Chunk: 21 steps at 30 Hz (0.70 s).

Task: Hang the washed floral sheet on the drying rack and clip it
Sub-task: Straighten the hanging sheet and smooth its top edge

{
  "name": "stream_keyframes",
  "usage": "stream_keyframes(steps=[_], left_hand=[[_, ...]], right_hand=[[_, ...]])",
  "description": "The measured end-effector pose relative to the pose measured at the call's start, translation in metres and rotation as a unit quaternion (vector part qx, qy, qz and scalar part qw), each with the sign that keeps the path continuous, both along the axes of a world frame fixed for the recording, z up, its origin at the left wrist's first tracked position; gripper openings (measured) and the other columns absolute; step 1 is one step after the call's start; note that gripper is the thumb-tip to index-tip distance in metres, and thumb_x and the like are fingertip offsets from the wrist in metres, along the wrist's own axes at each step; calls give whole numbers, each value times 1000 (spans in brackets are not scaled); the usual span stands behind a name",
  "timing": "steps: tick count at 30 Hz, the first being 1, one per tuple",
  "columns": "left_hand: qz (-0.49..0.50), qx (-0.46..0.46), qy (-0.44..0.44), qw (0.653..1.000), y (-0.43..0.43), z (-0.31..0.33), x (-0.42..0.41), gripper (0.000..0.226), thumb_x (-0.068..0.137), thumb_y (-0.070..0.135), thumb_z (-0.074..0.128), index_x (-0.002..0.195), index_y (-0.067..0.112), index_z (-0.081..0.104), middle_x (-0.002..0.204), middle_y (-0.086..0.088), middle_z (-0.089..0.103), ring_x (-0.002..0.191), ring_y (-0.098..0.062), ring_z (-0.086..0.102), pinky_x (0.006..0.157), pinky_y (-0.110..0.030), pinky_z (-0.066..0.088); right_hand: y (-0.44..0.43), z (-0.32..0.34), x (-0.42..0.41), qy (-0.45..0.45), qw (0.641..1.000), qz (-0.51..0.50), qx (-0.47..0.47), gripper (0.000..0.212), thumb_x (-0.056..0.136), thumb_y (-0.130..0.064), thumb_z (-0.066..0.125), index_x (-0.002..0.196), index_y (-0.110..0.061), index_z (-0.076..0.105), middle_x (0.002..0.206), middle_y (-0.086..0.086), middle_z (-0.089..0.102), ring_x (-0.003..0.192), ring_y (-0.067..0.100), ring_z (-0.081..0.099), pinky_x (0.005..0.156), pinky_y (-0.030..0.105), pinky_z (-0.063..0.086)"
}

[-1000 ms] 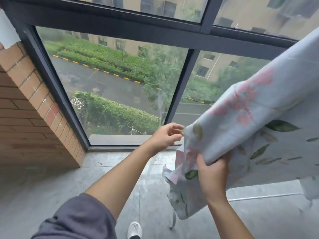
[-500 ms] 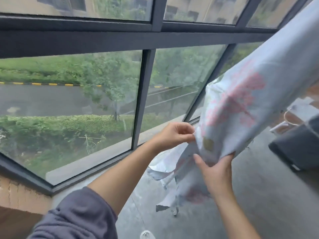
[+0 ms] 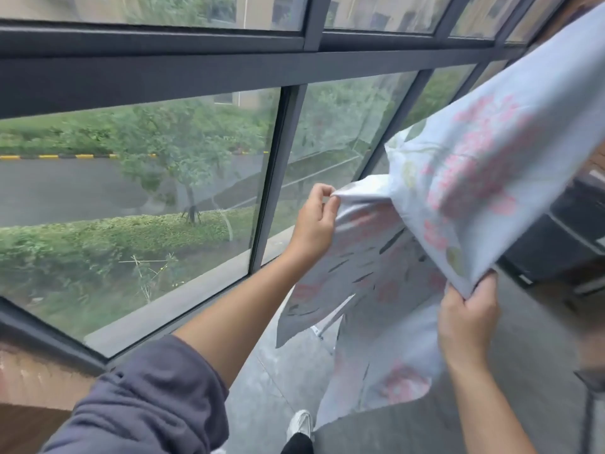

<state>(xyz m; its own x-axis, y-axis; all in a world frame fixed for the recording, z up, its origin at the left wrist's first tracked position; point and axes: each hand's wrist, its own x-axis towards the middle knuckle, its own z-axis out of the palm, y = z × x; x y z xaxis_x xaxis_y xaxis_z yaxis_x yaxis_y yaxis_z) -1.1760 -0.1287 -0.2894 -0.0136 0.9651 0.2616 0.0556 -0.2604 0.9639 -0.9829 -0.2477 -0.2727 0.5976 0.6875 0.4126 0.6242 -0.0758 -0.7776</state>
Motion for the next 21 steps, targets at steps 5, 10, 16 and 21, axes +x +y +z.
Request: stream_keyframes(steps=[5, 10, 16, 21], left_hand=[[-63, 61, 114, 990, -3, 5, -22, 37, 81, 39, 69, 85, 14, 41, 52, 5, 39, 44, -9, 26, 43, -22, 21], [-71, 115, 247, 960, -6, -11, -26, 29, 85, 29, 62, 72, 5, 51, 57, -9, 51, 53, -27, 46, 49, -36, 36], [-74, 78, 314, 943, -16, -39, -27, 24, 87, 16, 57, 65, 13, 47, 54, 0, 45, 53, -24, 41, 47, -31, 25], [-90, 5, 339, 936, -15, -46, -28, 24, 88, 22, 56, 66, 19, 46, 59, -1, 49, 58, -24, 46, 49, -29, 28]], right_hand=[[-4, -4, -12, 18, 1000, 22, 8, 37, 77, -22, 46, 108, -3, 55, 98, 17, 64, 90, 35, 58, 68, 27, 34], [-6, -6, -27, -11, 999, 39, -12, 34, 80, -25, 41, 100, -2, 55, 87, 19, 62, 78, 33, 53, 61, 28, 26], [-8, -10, -31, -3, 1000, 11, 17, 26, 86, 1, 53, 111, -5, 52, 94, 2, 59, 83, 20, 52, 70, 21, 34], [1, -7, -28, -2, 997, 12, 82, 55, 79, 14, 49, 130, -6, 42, 117, 8, 51, 103, 16, 55, 88, 21, 45]])
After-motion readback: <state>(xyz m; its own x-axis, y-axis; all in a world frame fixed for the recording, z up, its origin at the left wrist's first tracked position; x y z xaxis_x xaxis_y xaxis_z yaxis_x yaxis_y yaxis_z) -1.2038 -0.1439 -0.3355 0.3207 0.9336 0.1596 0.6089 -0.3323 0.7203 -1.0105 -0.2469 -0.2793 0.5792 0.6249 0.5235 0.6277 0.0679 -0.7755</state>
